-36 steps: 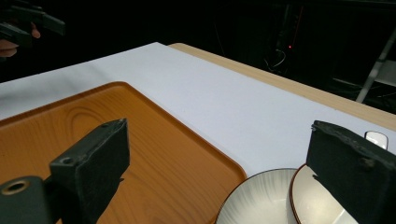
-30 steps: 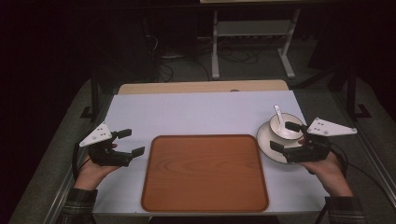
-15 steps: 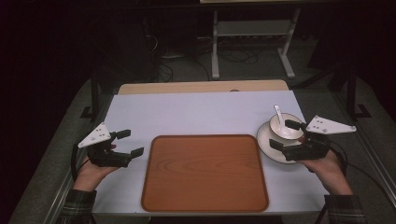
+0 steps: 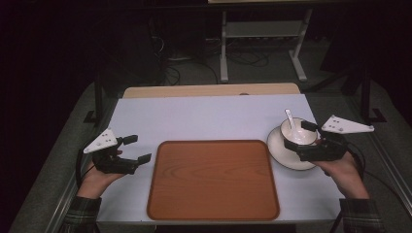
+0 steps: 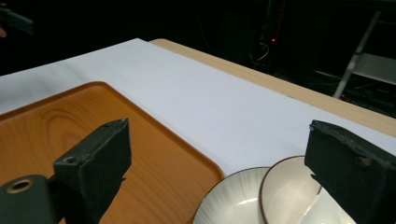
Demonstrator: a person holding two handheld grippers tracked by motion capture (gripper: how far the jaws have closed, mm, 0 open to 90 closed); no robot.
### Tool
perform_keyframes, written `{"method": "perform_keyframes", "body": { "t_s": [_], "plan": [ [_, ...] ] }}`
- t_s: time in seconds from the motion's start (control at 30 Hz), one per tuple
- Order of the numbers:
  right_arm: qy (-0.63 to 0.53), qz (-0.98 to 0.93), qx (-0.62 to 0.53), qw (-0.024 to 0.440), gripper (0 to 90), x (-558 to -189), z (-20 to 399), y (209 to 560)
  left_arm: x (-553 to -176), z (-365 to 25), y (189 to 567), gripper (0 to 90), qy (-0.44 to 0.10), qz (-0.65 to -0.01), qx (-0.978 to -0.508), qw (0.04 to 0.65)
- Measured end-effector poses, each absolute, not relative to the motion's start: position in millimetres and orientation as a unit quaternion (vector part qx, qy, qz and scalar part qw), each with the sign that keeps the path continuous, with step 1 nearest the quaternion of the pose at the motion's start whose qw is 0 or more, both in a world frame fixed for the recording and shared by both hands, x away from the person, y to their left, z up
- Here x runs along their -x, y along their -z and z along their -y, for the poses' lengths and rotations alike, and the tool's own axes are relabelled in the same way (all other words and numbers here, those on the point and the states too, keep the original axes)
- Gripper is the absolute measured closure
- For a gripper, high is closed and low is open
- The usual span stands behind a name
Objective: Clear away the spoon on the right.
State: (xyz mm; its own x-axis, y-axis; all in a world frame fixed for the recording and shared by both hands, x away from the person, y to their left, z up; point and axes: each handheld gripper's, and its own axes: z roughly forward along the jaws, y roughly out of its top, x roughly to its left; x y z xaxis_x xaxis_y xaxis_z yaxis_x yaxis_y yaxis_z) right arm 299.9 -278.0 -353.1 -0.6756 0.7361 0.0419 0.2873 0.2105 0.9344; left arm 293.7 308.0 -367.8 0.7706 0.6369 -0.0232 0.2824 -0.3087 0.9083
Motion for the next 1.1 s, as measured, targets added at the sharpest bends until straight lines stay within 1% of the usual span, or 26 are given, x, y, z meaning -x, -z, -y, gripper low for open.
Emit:
{"method": "perform_keyframes", "body": {
  "t_s": [0.2, 0.3, 0.5, 0.93, 0.97, 1.03, 1.1],
  "plan": [
    [-0.523, -0.746, -0.352, 0.214, 7.4, -306, 281, 352, -293, -308, 368, 12.0, -0.173, -0.291, -0.790, 0.510],
    [-0.520, -0.746, -0.355, 0.215, 10.2, -310, 282, 350, -293, -307, 368, 12.0, -0.173, -0.291, -0.790, 0.511],
    [-0.513, -0.746, -0.362, 0.223, 12.6, -318, 285, 347, -296, -306, 368, 12.0, -0.173, -0.291, -0.790, 0.511],
    [-0.502, -0.739, -0.382, 0.236, 14.2, -329, 287, 346, -300, -302, 368, 12.0, -0.169, -0.285, -0.792, 0.513],
    [-0.500, -0.740, -0.383, 0.237, 16.0, -331, 287, 347, -301, -302, 367, 12.0, -0.169, -0.283, -0.792, 0.514],
    [-0.500, -0.739, -0.385, 0.236, 16.0, -332, 287, 347, -301, -301, 367, 12.0, -0.169, -0.283, -0.792, 0.514],
    [-0.500, -0.738, -0.387, 0.236, 18.4, -335, 288, 348, -301, -301, 368, 12.0, -0.168, -0.283, -0.793, 0.513]
  ]
}}
